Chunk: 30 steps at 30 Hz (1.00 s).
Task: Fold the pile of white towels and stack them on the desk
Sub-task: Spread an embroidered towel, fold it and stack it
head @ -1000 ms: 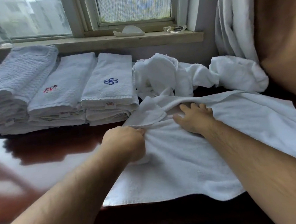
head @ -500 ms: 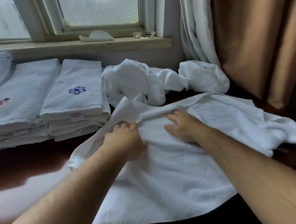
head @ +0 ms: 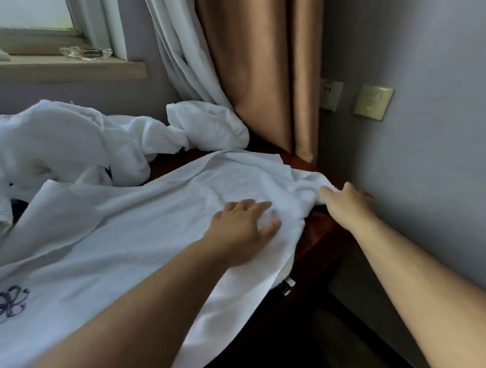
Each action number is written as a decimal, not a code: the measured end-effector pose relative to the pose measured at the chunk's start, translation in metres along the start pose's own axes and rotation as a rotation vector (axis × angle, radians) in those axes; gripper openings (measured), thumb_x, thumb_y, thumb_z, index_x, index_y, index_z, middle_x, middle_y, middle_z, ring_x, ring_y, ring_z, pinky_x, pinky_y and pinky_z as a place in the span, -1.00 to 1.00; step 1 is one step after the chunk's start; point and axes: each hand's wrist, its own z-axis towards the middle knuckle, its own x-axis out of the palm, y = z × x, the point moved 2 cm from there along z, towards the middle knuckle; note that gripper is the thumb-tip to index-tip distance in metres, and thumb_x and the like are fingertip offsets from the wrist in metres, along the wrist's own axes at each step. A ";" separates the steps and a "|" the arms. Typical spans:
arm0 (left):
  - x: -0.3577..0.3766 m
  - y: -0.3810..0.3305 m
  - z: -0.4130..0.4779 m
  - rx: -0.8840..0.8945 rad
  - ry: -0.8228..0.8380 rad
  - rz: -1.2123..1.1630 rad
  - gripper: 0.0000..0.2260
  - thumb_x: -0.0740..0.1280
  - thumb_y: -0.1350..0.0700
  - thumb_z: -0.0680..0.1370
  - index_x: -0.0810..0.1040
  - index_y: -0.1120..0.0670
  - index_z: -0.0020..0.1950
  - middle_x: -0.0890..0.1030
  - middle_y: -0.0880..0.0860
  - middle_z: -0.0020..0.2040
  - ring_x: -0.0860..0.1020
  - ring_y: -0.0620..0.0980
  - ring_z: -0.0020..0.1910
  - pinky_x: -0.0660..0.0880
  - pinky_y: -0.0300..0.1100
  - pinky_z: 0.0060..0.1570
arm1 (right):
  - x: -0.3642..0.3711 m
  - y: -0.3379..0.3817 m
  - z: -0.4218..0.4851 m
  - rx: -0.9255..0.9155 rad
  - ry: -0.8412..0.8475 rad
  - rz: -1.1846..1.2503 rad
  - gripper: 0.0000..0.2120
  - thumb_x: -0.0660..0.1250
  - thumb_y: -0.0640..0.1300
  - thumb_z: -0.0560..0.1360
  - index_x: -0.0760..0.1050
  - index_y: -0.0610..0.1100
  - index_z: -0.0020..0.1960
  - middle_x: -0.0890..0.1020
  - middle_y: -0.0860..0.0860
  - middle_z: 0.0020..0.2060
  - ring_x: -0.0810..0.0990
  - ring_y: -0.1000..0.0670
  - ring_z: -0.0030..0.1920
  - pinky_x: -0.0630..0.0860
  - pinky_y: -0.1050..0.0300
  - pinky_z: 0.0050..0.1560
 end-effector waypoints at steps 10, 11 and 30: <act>0.013 0.006 0.006 -0.017 -0.079 0.044 -0.44 -0.08 -0.31 0.59 0.22 -0.18 0.56 0.26 -0.12 0.55 0.14 0.00 0.54 0.00 -0.02 0.47 | 0.006 0.020 -0.002 -0.481 0.303 0.578 -0.74 0.52 0.21 0.40 0.60 0.26 0.05 0.69 0.26 0.00 0.63 0.27 0.02 0.50 0.42 -0.12; 0.013 0.006 0.006 -0.016 -0.095 0.032 -0.43 -0.09 -0.31 0.57 0.23 -0.19 0.54 0.28 -0.13 0.54 0.15 -0.01 0.53 -0.01 -0.06 0.45 | 0.009 0.022 -0.002 -0.520 0.277 0.584 -0.78 0.52 0.18 0.42 0.60 0.31 0.04 0.68 0.30 0.01 0.61 0.33 0.03 0.47 0.49 -0.13; 0.015 0.007 0.002 0.007 -0.058 0.152 -0.45 -0.06 -0.32 0.62 0.18 -0.18 0.58 0.15 -0.14 0.62 0.06 -0.03 0.58 -0.04 0.02 0.55 | -0.015 0.040 0.009 -0.062 -0.466 0.129 -0.59 0.45 -0.14 0.45 0.46 0.01 0.26 0.46 -0.10 0.28 0.42 -0.18 0.28 0.38 -0.09 0.22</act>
